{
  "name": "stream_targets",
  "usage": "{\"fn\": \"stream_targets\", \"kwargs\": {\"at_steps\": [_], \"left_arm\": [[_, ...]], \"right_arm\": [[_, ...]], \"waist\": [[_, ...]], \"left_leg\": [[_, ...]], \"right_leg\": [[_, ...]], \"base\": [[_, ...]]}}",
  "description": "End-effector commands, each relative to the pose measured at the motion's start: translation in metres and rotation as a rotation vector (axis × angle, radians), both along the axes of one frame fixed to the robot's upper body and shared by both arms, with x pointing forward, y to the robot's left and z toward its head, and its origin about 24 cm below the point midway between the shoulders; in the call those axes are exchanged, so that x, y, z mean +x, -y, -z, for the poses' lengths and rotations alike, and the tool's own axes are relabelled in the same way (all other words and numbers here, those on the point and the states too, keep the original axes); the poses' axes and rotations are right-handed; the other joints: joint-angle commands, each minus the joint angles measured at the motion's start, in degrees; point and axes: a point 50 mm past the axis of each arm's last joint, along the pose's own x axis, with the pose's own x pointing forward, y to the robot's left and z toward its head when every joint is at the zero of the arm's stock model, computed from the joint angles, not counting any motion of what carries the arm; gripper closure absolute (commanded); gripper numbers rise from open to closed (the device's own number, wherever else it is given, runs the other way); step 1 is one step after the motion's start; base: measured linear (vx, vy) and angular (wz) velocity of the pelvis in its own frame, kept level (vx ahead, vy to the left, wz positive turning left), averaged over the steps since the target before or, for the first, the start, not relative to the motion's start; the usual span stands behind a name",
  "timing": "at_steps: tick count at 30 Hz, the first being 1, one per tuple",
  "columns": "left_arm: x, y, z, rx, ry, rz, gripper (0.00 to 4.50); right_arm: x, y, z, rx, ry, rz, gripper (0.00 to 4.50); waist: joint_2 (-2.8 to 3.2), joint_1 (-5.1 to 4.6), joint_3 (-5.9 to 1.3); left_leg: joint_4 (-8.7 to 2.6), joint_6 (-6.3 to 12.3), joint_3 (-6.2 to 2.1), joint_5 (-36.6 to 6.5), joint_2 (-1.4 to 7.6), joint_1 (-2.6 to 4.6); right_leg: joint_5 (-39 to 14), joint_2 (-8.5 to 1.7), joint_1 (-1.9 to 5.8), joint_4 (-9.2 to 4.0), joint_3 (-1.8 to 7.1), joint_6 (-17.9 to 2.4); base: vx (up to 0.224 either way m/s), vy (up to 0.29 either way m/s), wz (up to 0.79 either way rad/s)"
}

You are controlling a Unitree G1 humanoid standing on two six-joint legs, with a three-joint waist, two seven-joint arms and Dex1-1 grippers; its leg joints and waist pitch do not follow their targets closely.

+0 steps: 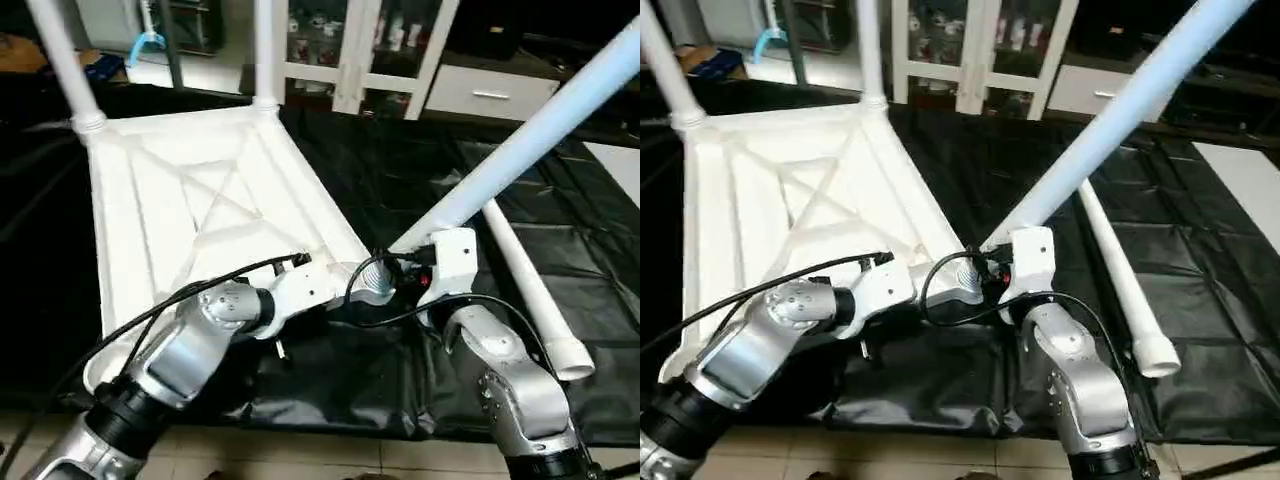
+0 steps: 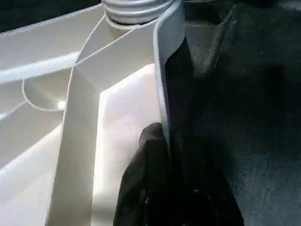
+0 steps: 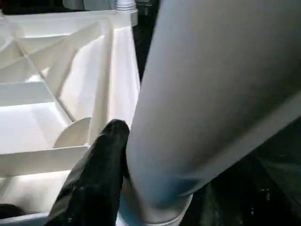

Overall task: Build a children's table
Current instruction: Pick table leg

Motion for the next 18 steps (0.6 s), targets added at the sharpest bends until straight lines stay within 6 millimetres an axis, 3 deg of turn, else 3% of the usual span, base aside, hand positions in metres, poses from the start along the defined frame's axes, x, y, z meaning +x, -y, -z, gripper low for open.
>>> {"fn": "stream_targets", "kwargs": {"at_steps": [1, 3, 5, 10, 15, 18], "left_arm": [[0.006, -0.001, -0.012, 0.052, 0.130, 0.121, 4.50], [0.008, -0.004, -0.010, 0.072, 0.141, 0.133, 4.50], [0.011, -0.007, -0.012, 0.032, 0.138, 0.151, 4.50], [0.015, -0.012, -0.013, -0.018, 0.133, 0.185, 4.50], [0.019, -0.014, -0.014, -0.038, 0.167, 0.215, 4.50], [0.024, -0.014, -0.019, -0.102, 0.207, 0.199, 4.50]], "right_arm": [[0.003, 0.030, 0.000, 0.007, 0.001, 0.115, 2.35], [0.004, 0.033, -0.004, 0.029, 0.029, 0.113, 2.39], [0.005, 0.039, -0.015, 0.077, 0.091, 0.099, 2.41], [0.006, 0.046, -0.026, 0.156, 0.133, -0.007, 2.53], [0.011, 0.053, -0.039, 0.214, 0.174, -0.110, 2.55], [0.014, 0.056, -0.050, 0.238, 0.211, -0.136, 2.55]], "waist": [[1.04, -0.11, -3.86], [1.35, 0.32, -3.88], [1.26, 0.72, -3.91], [1.09, 0.77, -4.06], [0.61, 0.82, -3.90], [0.67, 0.99, -3.84]], "left_leg": [[-4.31, -0.97, -0.53, -11.6, 2.62, 1.56], [-4.27, -1.05, -0.46, -11.2, 2.76, 1.89], [-4.22, -1.13, -0.25, -11.1, 2.78, 2.09], [-4.13, -0.56, -0.19, -9.7, 2.71, 1.76], [-3.93, 0.61, 0.00, -11.6, 2.72, 1.69], [-3.95, 0.45, 0.04, -12.0, 2.83, 1.84]], "right_leg": [[-2.8, -2.76, 2.28, -3.52, 2.36, -10.4], [-2.9, -2.85, 2.09, -3.27, 2.36, -10.5], [-3.4, -2.94, 2.00, -3.29, 2.42, -10.6], [-1.5, -2.98, 2.42, -2.84, 2.24, -10.9], [-7.2, -3.32, 2.28, -3.52, 2.38, -11.3], [-9.3, -3.30, 1.98, -3.60, 2.36, -10.9]], "base": [[0.000, 0.000, 0.00], [0.000, 0.000, 0.00], [0.000, 0.000, 0.00], [0.000, 0.000, 0.00], [0.000, 0.000, 0.00], [0.000, 0.000, 0.00]]}}
